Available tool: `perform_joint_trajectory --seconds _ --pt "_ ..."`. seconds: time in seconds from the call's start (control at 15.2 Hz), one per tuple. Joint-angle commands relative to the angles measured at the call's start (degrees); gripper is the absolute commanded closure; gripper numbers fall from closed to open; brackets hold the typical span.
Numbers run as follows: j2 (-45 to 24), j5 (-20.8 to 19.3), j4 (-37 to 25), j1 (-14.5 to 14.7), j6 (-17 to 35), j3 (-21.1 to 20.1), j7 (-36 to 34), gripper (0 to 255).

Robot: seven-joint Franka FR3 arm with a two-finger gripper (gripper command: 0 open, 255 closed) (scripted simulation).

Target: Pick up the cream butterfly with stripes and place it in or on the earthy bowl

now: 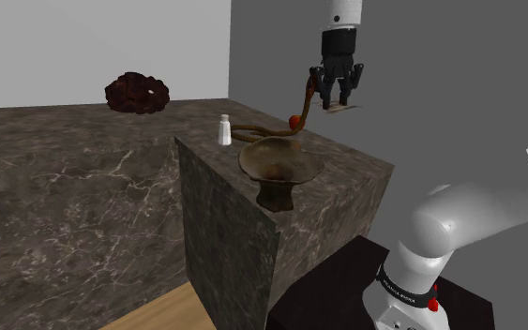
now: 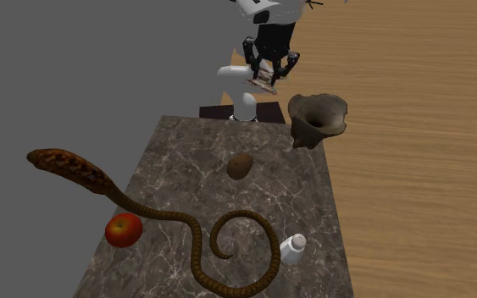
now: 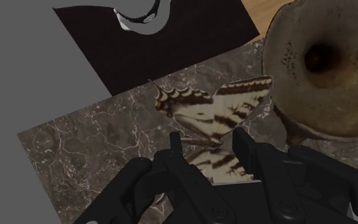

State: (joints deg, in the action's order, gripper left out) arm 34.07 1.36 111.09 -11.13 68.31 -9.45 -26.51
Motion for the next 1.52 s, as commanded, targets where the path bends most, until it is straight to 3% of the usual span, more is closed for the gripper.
perform_joint_trajectory --seconds 0.0,0.66,1.45 --pt "-0.4 1.8 -0.4 0.5 0.0 -2.4 -3.1 255" --pt "-10.6 8.2 -11.4 2.4 0.3 -16.1 -20.2 255" --pt "-6.7 9.3 1.4 3.2 9.3 -16.2 -18.9 255"
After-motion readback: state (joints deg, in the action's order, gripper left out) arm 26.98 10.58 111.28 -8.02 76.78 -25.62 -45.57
